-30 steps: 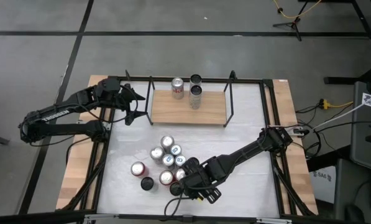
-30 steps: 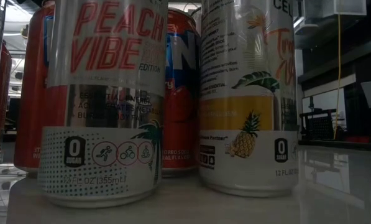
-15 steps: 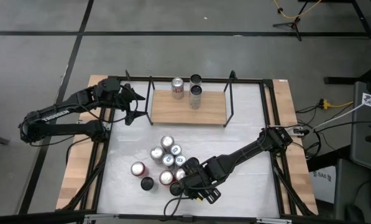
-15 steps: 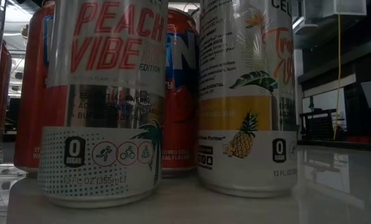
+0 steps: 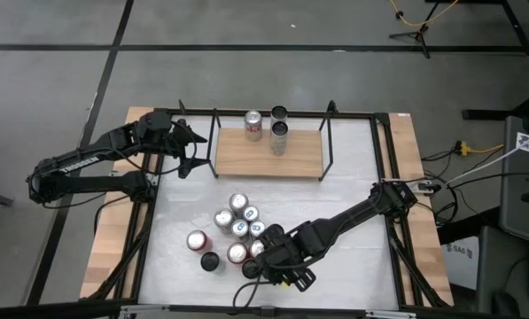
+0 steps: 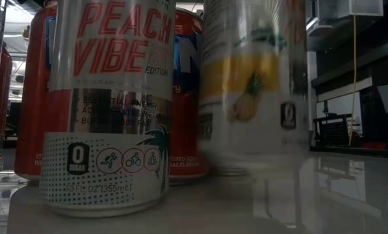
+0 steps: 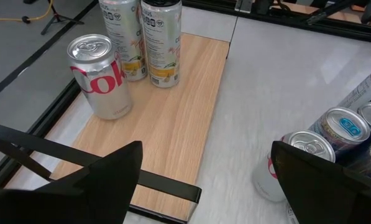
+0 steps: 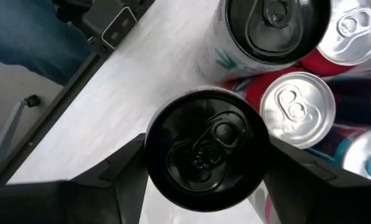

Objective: Place canned beverage on shelf
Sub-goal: Put the white yellow soda can onto the shelf aligned with the other white yellow soda cans

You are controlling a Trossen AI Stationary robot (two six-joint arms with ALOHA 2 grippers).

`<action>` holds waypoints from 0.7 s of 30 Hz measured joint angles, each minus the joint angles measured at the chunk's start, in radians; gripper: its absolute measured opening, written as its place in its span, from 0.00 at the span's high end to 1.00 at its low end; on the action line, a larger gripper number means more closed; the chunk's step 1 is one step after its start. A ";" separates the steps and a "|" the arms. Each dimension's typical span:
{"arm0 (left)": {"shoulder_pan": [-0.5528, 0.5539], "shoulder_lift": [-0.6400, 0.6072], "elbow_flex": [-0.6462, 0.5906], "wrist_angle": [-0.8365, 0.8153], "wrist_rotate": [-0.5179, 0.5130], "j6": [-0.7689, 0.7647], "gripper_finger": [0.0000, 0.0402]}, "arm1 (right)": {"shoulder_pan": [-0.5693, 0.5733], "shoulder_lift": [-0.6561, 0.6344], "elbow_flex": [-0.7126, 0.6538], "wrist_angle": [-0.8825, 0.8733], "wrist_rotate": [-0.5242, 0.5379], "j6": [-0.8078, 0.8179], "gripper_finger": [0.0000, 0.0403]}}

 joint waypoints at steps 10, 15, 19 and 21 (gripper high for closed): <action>0.000 0.000 0.000 0.000 0.000 0.000 0.13 | 0.000 -0.007 0.098 -0.069 0.000 0.000 0.37; 0.000 0.000 0.000 0.000 0.000 0.000 0.13 | -0.008 -0.020 0.099 -0.101 -0.027 0.056 0.36; 0.000 0.000 0.000 0.000 0.000 0.000 0.13 | -0.015 -0.025 0.099 -0.131 -0.034 0.068 0.36; 0.000 0.000 0.000 0.000 0.000 0.000 0.13 | -0.022 -0.032 0.099 -0.129 -0.035 0.068 0.36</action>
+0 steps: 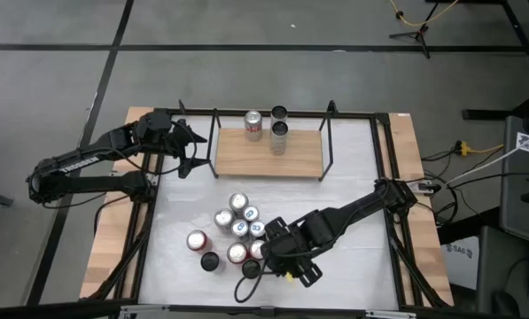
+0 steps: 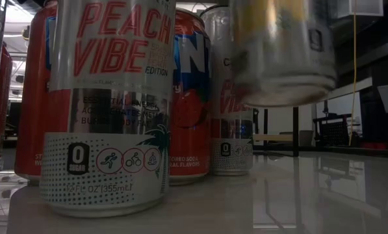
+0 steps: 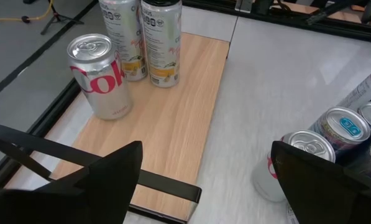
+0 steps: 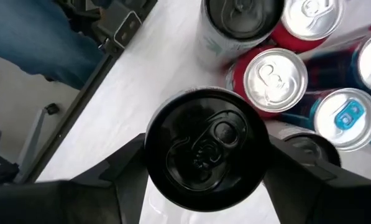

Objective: Place canned beverage on shelf
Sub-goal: Put the white yellow soda can onto the shelf aligned with the other white yellow soda cans

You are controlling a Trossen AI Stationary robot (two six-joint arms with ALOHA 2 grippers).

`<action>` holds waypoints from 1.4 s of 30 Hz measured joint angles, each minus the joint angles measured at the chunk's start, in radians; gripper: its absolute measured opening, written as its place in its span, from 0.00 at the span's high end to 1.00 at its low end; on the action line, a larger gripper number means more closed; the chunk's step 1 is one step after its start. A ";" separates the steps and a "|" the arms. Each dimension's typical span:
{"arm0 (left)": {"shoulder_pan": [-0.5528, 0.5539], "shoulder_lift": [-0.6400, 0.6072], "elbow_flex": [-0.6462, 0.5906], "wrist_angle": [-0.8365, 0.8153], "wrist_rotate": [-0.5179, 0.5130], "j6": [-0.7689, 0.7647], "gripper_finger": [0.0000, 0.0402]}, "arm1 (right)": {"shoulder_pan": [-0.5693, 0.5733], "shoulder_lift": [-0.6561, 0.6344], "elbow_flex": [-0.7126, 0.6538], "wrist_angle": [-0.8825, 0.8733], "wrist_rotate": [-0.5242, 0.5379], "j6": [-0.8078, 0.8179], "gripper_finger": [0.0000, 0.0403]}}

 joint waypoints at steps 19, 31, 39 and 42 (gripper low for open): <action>0.000 0.000 0.000 0.000 0.000 0.000 0.13 | -0.009 -0.132 0.000 -0.024 0.013 0.053 0.36; 0.000 0.000 0.000 0.000 0.000 0.000 0.13 | -0.102 -0.202 0.000 -0.100 0.036 0.088 0.36; 0.000 0.000 0.000 0.000 0.000 0.000 0.13 | -0.179 -0.218 0.000 -0.131 -0.002 0.086 0.36; 0.000 0.000 0.000 0.000 0.000 0.000 0.13 | -0.177 -0.218 0.000 -0.131 -0.008 0.086 0.36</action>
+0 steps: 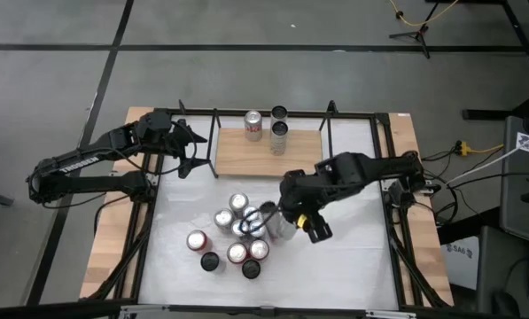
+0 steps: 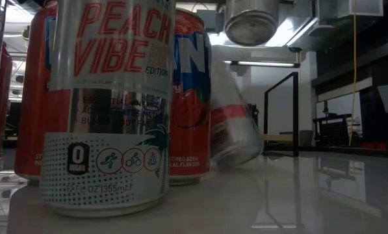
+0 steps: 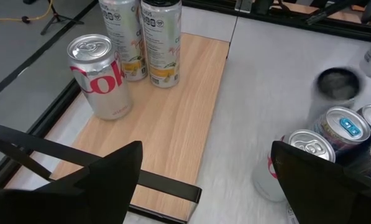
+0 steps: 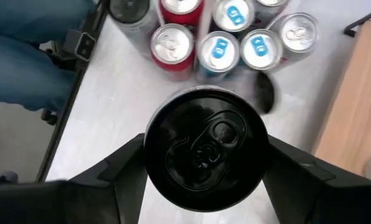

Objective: Place canned beverage on shelf
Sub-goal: Put the white yellow soda can onto the shelf aligned with the other white yellow soda cans

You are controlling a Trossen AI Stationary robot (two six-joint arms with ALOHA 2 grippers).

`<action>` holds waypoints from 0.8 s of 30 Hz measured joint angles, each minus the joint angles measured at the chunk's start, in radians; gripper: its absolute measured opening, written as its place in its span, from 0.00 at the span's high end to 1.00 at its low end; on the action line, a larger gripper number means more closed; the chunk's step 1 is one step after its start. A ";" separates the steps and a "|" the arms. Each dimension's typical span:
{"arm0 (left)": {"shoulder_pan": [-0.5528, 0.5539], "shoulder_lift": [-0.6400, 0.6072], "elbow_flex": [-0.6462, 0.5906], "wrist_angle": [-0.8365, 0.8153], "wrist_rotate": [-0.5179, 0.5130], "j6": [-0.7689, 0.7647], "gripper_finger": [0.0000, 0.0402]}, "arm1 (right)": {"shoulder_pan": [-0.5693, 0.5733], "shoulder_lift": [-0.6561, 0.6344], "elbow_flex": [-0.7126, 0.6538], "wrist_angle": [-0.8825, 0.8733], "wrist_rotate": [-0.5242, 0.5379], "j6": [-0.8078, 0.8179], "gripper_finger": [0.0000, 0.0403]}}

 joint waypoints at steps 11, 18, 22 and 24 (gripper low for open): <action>0.000 0.000 0.000 0.000 0.000 0.000 0.13 | 0.028 0.000 0.000 -0.003 0.003 -0.001 0.36; 0.000 0.000 0.000 0.000 0.000 0.000 0.13 | 0.005 0.000 0.000 -0.017 0.032 -0.011 0.36; 0.000 0.000 0.000 0.000 0.000 0.000 0.13 | -0.037 0.000 0.000 -0.023 0.062 -0.017 0.36; 0.000 0.000 0.000 0.000 0.000 0.000 0.13 | -0.066 0.000 0.000 -0.020 0.066 -0.030 0.36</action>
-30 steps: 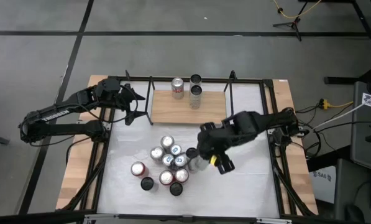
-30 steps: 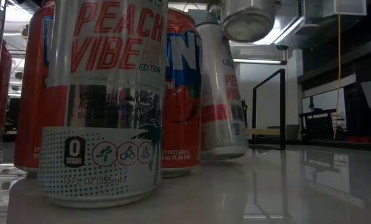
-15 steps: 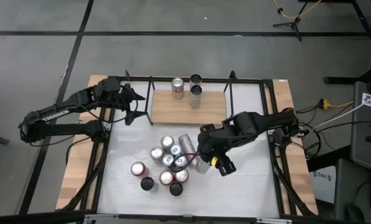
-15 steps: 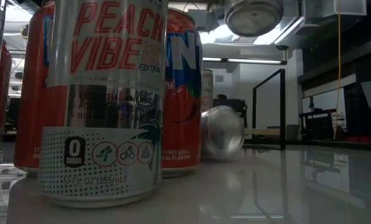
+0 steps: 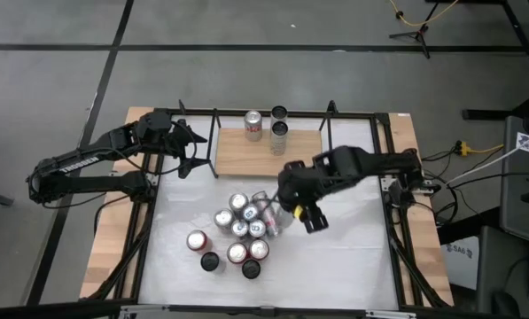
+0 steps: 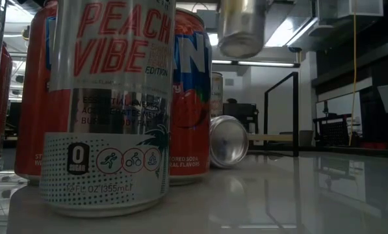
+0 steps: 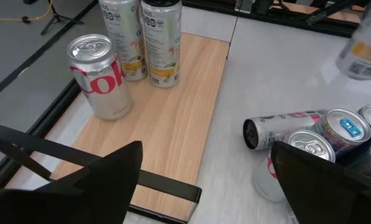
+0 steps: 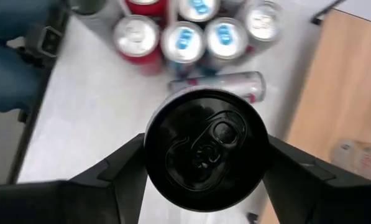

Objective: Place canned beverage on shelf
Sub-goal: Put the white yellow soda can onto the shelf aligned with the other white yellow soda cans

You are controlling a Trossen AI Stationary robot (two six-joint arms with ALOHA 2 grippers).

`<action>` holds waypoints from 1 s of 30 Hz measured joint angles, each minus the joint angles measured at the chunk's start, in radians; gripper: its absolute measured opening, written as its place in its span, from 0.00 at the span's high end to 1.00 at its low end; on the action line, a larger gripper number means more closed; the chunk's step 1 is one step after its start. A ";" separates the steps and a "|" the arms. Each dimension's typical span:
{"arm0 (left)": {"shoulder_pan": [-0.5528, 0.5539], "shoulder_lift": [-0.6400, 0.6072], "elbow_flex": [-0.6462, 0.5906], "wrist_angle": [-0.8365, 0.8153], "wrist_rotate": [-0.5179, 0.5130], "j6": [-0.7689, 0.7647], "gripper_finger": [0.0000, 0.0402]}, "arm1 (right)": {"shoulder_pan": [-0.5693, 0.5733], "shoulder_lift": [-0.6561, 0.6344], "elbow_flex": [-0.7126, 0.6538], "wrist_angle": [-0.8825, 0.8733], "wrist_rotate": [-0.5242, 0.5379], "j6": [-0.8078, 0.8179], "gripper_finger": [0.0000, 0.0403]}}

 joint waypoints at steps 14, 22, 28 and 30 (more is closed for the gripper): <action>0.000 0.000 0.000 0.000 0.000 0.000 0.13 | -0.261 0.000 -0.002 -0.002 0.032 -0.108 0.35; 0.000 0.000 0.000 0.000 0.000 -0.001 0.13 | -0.365 0.010 -0.003 -0.002 0.031 -0.131 0.35; 0.000 0.000 0.000 0.000 0.000 -0.001 0.13 | -0.383 0.051 -0.004 0.008 0.015 -0.143 0.35; 0.000 0.000 0.000 0.000 0.000 0.000 0.13 | -0.383 0.065 -0.004 0.008 0.020 -0.157 0.35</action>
